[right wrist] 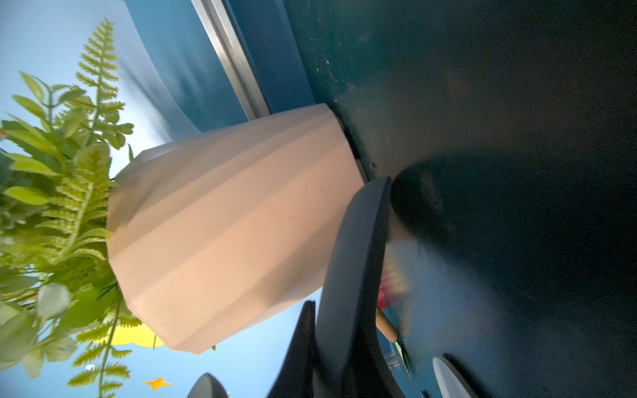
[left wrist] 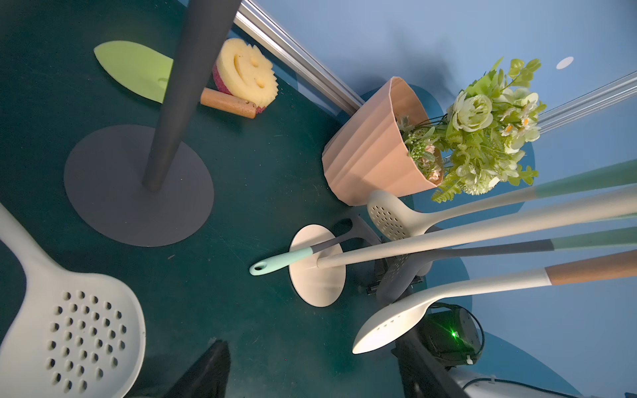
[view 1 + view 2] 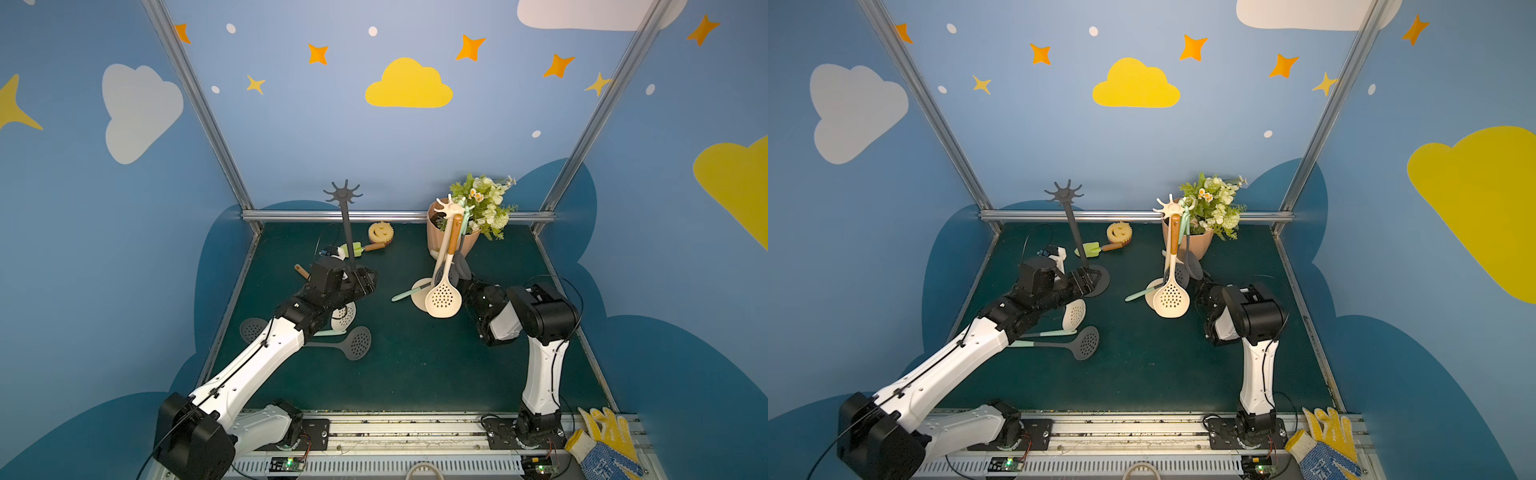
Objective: Hang the skimmer on the kitchen utensil rack
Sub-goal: Pick up the skimmer from the center of the board.
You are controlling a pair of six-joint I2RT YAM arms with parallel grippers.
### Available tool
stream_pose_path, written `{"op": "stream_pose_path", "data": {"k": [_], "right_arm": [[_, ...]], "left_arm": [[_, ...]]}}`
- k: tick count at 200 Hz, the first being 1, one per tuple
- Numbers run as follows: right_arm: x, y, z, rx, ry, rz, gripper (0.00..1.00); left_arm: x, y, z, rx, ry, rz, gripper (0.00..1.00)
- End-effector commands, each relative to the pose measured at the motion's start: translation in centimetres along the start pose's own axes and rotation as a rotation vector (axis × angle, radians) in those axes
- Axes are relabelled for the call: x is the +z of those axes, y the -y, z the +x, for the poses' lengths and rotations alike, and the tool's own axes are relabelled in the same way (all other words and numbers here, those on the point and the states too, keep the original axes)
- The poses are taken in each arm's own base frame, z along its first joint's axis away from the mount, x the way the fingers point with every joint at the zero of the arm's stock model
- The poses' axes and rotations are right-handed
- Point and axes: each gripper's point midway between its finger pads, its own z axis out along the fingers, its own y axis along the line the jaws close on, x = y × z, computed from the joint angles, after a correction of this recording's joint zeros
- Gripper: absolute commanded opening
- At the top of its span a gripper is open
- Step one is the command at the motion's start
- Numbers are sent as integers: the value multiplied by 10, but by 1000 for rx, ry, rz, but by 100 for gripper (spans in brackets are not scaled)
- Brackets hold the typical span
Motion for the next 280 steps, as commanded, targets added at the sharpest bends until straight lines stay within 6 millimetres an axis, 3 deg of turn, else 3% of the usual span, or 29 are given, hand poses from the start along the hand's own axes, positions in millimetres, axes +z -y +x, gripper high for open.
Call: {"op": "stream_pose_path", "data": {"k": [1, 81, 177, 280], "right_arm": [[-8, -1, -15, 12, 88, 1, 0], [-29, -12, -41, 44, 251, -54, 0], [-42, -45, -75, -53, 417, -139, 0], [-46, -118, -117, -179, 448, -248, 0]], "left_arm": [[-4, 2, -3, 12, 10, 12, 78], [-6, 8, -5, 10, 9, 22, 78], [-9, 11, -10, 33, 26, 27, 78], [-3, 16, -10, 34, 17, 46, 78]]}}
